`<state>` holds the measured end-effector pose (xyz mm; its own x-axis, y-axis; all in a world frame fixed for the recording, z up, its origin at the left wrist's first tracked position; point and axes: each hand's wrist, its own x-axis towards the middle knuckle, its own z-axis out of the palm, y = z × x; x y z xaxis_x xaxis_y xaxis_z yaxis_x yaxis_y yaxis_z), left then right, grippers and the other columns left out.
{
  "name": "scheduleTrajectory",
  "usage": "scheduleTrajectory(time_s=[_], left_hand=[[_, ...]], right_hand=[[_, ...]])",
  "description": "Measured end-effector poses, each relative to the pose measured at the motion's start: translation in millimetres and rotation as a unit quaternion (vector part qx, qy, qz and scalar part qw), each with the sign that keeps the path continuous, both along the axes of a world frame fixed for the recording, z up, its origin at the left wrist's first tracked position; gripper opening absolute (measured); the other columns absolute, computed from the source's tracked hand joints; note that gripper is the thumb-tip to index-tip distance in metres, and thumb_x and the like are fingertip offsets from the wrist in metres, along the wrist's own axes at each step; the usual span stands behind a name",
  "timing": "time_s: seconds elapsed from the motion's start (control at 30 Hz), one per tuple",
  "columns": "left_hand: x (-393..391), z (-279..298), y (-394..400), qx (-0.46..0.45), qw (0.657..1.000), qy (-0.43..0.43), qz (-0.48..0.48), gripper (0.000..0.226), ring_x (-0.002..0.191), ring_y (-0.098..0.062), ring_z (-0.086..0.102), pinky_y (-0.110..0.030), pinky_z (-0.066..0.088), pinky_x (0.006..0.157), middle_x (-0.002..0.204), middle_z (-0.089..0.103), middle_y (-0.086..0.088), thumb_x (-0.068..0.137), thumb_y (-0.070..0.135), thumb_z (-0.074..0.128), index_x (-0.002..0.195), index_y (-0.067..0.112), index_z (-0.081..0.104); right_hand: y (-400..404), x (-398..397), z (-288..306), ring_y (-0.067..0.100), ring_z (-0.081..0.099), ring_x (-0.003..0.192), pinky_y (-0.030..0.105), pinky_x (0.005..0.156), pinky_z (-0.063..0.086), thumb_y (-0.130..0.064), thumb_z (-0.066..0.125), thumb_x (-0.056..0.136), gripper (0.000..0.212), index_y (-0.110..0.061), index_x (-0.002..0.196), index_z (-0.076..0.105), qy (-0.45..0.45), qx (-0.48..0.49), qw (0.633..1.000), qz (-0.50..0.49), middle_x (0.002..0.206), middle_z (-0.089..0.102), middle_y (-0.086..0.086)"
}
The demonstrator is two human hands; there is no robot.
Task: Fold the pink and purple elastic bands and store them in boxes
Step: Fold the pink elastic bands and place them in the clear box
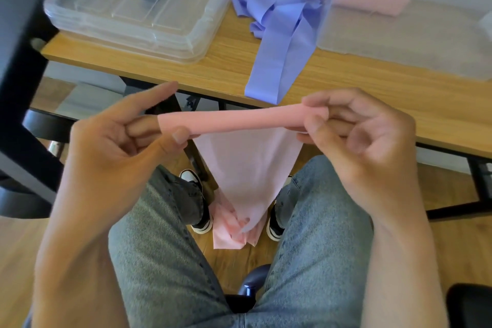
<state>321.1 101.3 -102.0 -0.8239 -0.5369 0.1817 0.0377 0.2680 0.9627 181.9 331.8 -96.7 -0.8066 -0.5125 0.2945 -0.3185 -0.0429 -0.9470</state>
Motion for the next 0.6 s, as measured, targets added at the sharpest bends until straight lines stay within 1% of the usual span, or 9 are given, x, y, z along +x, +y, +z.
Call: scheduleTrajectory(time_s=[0.07,0.13,0.23,0.3,0.37,0.43,0.5,0.6], left_hand=[[-1,3,-1,-0.014,1.000,-0.008,-0.011,0.043,0.090,-0.006,0.077,-0.013,0.058,0.077,0.099,0.078,0.018,0.081,0.014,0.074,0.122,0.025,0.070],[0,8,-1,-0.029,0.999,-0.011,-0.029,0.034,0.088,-0.007,0.077,-0.014,0.059,0.076,0.097,0.078,0.018,0.079,0.014,0.075,0.112,0.023,0.073],[2,12,-1,-0.024,0.998,-0.012,-0.051,0.029,0.085,-0.014,0.078,-0.023,0.062,0.075,0.094,0.080,0.008,0.078,0.018,0.076,0.107,0.020,0.076],[3,13,1,0.003,0.999,-0.010,-0.050,0.026,0.077,-0.019,0.079,-0.027,0.064,0.069,0.085,0.080,0.001,0.080,0.018,0.074,0.106,0.017,0.075],[4,14,5,0.011,0.999,0.001,-0.037,0.022,0.069,-0.021,0.078,-0.028,0.064,0.063,0.078,0.079,-0.003,0.085,0.015,0.071,0.106,0.015,0.074],[4,14,10,0.027,0.999,0.022,-0.023,0.022,0.071,-0.021,0.078,-0.029,0.064,0.065,0.081,0.079,-0.004,0.086,0.014,0.071,0.107,0.013,0.074],[5,15,15,0.051,0.998,0.037,-0.008,0.022,0.078,-0.021,0.079,-0.028,0.064,0.070,0.085,0.080,-0.003,0.085,0.015,0.073,0.107,0.013,0.074],[7,14,19,0.071,0.996,0.044,0.021,0.020,0.079,-0.023,0.079,-0.029,0.064,0.072,0.085,0.080,-0.004,0.086,0.018,0.073,0.105,0.014,0.076]], right_hand=[[1,-3,3,0.017,0.078,0.091,0.038,0.085,0.064,-0.007,0.069,0.095,0.022,-0.021,0.113,0.069,0.008,0.007,1.000,-0.020,0.101,0.080,-0.003],[4,-5,6,0.015,0.078,0.091,0.036,0.088,0.063,-0.010,0.072,0.092,0.033,-0.029,0.119,0.068,0.004,0.016,0.999,-0.027,0.102,0.080,-0.009],[10,-8,7,0.014,0.078,0.093,0.039,0.090,0.063,-0.006,0.072,0.094,0.034,-0.031,0.117,0.070,0.023,0.049,0.998,-0.032,0.104,0.080,-0.012],[11,-7,7,0.013,0.078,0.091,0.038,0.088,0.063,-0.005,0.071,0.095,0.034,-0.034,0.113,0.072,0.047,0.066,0.996,-0.035,0.103,0.080,-0.013],[11,-4,9,0.012,0.079,0.088,0.033,0.082,0.064,-0.007,0.069,0.097,0.028,-0.031,0.110,0.073,0.066,0.062,0.995,-0.038,0.099,0.080,-0.010],[12,0,9,0.013,0.079,0.082,0.027,0.073,0.063,-0.009,0.067,0.099,0.018,-0.022,0.109,0.073,0.069,0.048,0.995,-0.044,0.092,0.080,-0.002],[10,3,8,0.015,0.078,0.075,0.025,0.067,0.061,-0.008,0.066,0.099,0.015,-0.018,0.108,0.072,0.055,0.035,0.997,-0.049,0.084,0.078,0.003],[6,9,4,0.018,0.079,0.078,0.026,0.070,0.061,-0.003,0.066,0.098,0.017,-0.016,0.108,0.072,0.033,0.010,0.999,-0.042,0.086,0.078,0.007]])
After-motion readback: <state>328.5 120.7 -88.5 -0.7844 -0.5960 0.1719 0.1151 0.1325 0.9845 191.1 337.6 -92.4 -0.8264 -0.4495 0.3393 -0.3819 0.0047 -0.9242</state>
